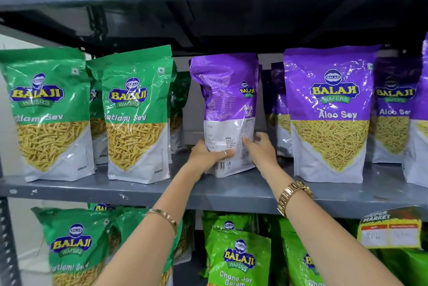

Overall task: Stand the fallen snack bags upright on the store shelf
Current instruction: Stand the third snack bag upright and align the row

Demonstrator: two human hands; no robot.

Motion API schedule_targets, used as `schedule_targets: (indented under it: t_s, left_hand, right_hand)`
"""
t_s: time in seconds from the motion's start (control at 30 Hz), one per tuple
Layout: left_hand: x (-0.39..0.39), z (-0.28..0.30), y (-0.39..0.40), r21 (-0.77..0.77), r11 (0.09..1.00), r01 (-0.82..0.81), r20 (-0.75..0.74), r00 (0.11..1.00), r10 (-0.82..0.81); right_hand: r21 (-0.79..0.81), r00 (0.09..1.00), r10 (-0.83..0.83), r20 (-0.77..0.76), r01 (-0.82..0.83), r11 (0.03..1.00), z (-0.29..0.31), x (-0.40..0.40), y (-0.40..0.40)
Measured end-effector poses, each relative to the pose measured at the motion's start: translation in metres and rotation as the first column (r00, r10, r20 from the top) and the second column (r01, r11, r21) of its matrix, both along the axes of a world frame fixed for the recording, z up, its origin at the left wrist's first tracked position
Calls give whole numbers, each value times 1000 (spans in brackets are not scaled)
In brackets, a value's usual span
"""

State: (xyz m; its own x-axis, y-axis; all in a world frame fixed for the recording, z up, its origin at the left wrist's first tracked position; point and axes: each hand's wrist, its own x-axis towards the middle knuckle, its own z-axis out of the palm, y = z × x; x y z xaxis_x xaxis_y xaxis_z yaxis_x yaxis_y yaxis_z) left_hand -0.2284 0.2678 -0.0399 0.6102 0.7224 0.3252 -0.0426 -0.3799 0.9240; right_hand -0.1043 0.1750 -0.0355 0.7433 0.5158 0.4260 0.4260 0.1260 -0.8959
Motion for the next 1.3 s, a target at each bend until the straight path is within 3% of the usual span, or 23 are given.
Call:
schedule_targets:
  t_s: [0.1,0.2,0.3,0.37,0.47,0.57,0.7,0.83,1.07,1.2,1.3]
  left_hand:
    - [4,-1,-18,44,975,-218,-39,975,219]
    - [13,-1,-44,130,884,-449,-122,878,463]
    - [26,-3,-68,189,768,-612,-123,761,637]
    - [31,-2,-76,205,750,-628,-122,744,657]
    - [29,3,-72,89,819,-567,-129,809,574]
    - [21,12,-55,-247,896,-369,38,920,390]
    - [13,27,-30,-515,856,-44,267,941,209]
    - [16,31,-11,-401,915,44,291,953,81]
    - [17,19,-8,-390,898,205,322,944,-76]
    - [23,16,-20,-400,897,187,384,923,-21]
    - [33,10,-33,-439,897,56,382,915,129]
  right_hand:
    - [-87,997,4,77,3,996,-2,0,0]
    - [-121,994,-1,114,15,993,-3,1,2]
    - [-105,998,5,56,1,994,-4,2,2]
    - [-83,1000,10,-10,-11,997,-5,4,1]
    - [-32,992,2,-123,-6,999,-6,8,1]
    - [46,978,25,-206,-16,999,-4,6,-1]
    - [134,978,108,-180,-85,987,-2,-4,-5]
    - [113,968,242,-63,-234,966,-1,-11,-9]
    - [-42,932,342,117,-340,940,-5,-18,-10]
    - [-1,910,414,26,-414,910,-5,-15,-6]
    - [89,886,461,-55,-455,886,0,-14,-4]
